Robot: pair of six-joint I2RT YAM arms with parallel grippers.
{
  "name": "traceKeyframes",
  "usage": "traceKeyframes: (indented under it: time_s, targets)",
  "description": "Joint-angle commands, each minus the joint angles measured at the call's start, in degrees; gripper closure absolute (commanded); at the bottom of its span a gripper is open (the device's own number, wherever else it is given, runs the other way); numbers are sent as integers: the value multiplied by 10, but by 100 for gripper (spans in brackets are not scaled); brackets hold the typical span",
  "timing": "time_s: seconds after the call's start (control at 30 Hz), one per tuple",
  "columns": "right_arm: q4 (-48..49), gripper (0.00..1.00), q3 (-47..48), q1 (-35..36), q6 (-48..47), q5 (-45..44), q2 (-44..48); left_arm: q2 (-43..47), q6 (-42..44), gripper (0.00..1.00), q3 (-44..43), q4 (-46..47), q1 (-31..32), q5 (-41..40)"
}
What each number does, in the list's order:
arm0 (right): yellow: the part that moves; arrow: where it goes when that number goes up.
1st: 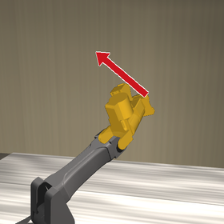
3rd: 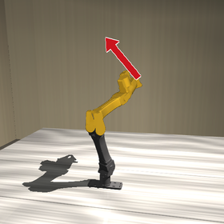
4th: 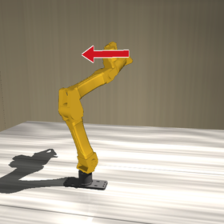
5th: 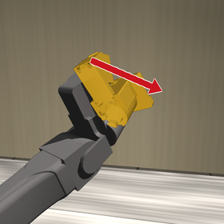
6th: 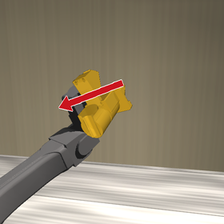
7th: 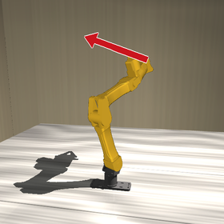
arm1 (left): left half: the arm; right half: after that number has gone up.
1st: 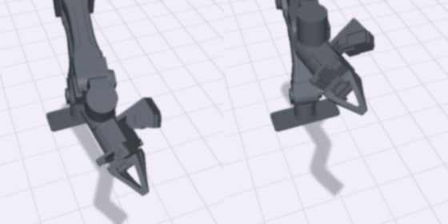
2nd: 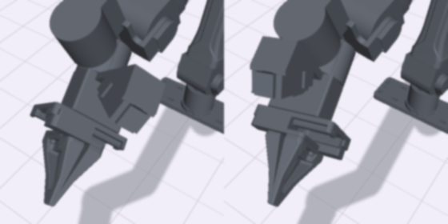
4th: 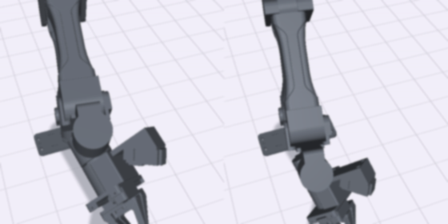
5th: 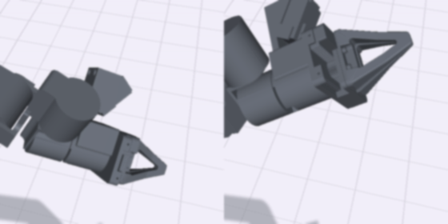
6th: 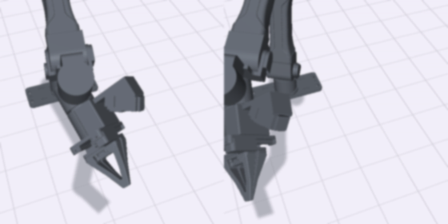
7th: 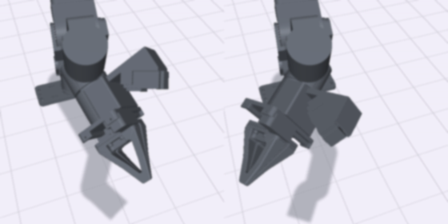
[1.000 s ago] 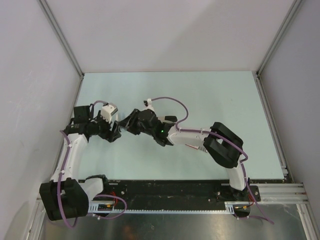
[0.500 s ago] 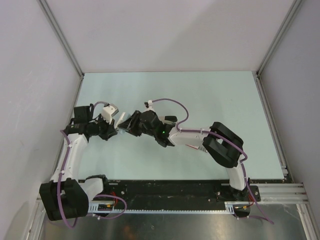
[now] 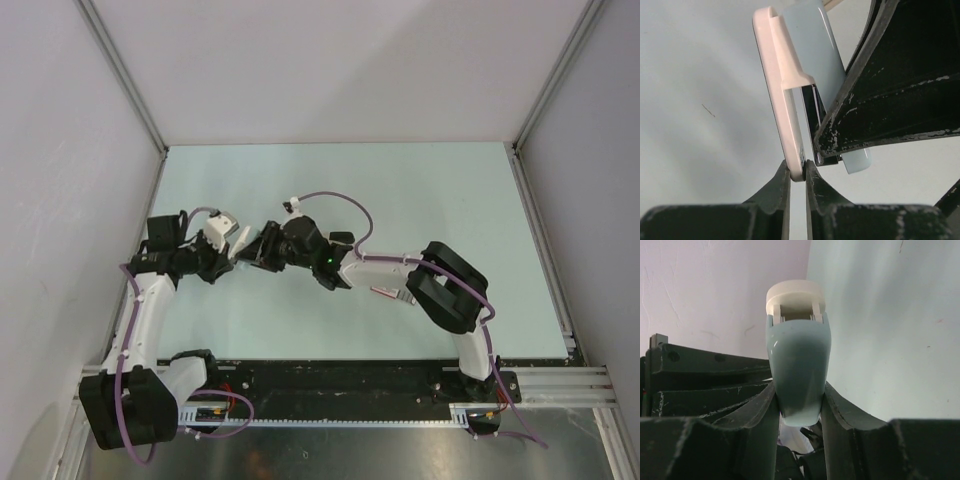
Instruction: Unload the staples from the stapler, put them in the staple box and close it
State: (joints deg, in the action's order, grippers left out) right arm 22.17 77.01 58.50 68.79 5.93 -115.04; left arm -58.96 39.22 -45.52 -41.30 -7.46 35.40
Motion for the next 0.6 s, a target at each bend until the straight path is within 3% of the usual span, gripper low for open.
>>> traceKeyframes:
  time_s: [0.0,0.23,0.57]
  targets:
    - [16,100,2,-9,-78,88,1,16,63,100,4,11,2,-11]
    - [-26,100,-1,-11,-164,98,9,19,111,100,22,15,2,-47]
    - [-52,100,-31,-19,-192,101,31,25,120,100,20,45,0,-89]
